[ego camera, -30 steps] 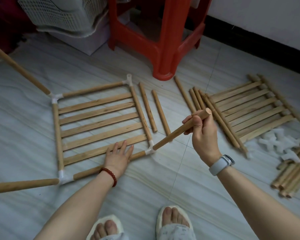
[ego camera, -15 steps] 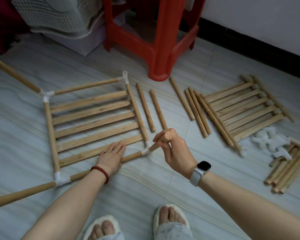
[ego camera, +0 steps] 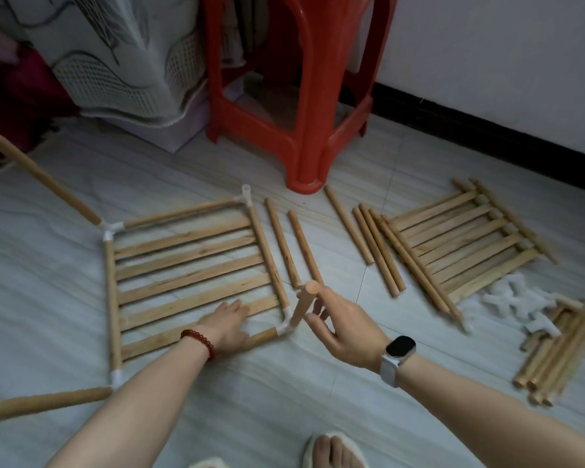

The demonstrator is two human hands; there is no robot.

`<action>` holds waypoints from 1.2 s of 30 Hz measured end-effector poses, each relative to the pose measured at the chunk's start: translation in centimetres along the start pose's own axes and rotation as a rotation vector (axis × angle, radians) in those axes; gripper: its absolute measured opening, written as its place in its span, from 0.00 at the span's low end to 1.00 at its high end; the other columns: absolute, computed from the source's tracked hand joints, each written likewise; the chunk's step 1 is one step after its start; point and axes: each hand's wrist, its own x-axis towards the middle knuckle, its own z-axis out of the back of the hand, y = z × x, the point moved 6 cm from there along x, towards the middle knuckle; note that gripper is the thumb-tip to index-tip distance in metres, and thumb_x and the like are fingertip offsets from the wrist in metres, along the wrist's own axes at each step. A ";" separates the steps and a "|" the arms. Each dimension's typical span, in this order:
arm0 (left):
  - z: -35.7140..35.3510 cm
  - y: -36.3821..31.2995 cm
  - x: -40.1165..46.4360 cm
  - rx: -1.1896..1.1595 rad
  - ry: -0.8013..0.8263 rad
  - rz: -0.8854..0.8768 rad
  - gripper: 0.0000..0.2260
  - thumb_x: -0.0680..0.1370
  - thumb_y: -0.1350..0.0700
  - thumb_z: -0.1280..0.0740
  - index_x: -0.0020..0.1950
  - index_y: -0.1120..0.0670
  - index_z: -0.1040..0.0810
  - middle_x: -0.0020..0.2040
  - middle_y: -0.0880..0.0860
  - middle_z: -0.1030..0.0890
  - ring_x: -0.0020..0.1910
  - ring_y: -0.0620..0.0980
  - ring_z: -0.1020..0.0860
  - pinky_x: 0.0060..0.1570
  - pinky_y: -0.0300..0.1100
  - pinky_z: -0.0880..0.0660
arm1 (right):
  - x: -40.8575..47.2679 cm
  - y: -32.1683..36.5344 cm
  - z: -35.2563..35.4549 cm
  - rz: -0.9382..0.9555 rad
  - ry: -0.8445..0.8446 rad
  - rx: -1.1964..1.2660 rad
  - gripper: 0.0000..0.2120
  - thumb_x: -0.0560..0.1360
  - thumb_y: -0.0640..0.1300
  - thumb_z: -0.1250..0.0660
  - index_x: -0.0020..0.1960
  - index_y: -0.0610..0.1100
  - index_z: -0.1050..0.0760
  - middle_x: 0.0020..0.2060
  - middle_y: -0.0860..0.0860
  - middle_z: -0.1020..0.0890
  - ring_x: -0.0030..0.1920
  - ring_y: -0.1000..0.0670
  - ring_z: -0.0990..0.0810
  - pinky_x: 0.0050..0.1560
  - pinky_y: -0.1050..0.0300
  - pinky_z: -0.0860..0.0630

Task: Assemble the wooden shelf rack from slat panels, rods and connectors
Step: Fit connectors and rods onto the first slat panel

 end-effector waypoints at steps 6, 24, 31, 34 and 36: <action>4.7 2.0 1.3 -0.075 -0.170 0.050 0.25 0.81 0.51 0.44 0.77 0.54 0.46 0.78 0.56 0.46 0.76 0.54 0.47 0.73 0.47 0.45 | 3.2 -7.7 -0.1 -0.250 0.074 -0.218 0.17 0.79 0.47 0.45 0.66 0.45 0.34 0.58 0.48 0.24 0.58 0.48 0.27 0.51 0.53 0.29; 12.0 6.3 8.7 -0.181 -0.261 0.196 0.32 0.80 0.49 0.39 0.78 0.50 0.53 0.78 0.53 0.56 0.77 0.56 0.54 0.74 0.51 0.47 | 16.8 -14.4 1.4 -0.652 -0.255 -0.014 0.11 0.78 0.46 0.41 0.57 0.42 0.29 0.43 0.44 0.19 0.42 0.42 0.22 0.39 0.52 0.27; 15.3 6.6 9.8 -0.112 -0.238 0.217 0.39 0.77 0.43 0.35 0.78 0.49 0.57 0.78 0.52 0.60 0.77 0.57 0.57 0.73 0.55 0.47 | 23.1 -8.9 8.2 -0.317 -0.633 0.575 0.02 0.74 0.40 0.31 0.46 0.45 0.23 0.40 0.47 0.19 0.38 0.55 0.21 0.35 0.63 0.24; 15.6 7.1 10.2 -0.075 -0.193 0.234 0.45 0.74 0.42 0.32 0.78 0.48 0.61 0.77 0.52 0.63 0.76 0.58 0.61 0.72 0.60 0.48 | 25.1 -6.8 9.2 -0.167 -0.686 0.551 0.02 0.75 0.39 0.32 0.44 0.45 0.22 0.48 0.42 0.23 0.44 0.54 0.21 0.40 0.65 0.23; 15.6 7.8 10.5 -0.059 -0.162 0.265 0.48 0.72 0.40 0.31 0.77 0.48 0.63 0.77 0.52 0.65 0.76 0.58 0.62 0.72 0.61 0.50 | 26.4 -5.9 8.8 -0.129 -0.617 0.536 0.04 0.77 0.42 0.35 0.45 0.49 0.26 0.45 0.43 0.22 0.42 0.51 0.19 0.38 0.61 0.22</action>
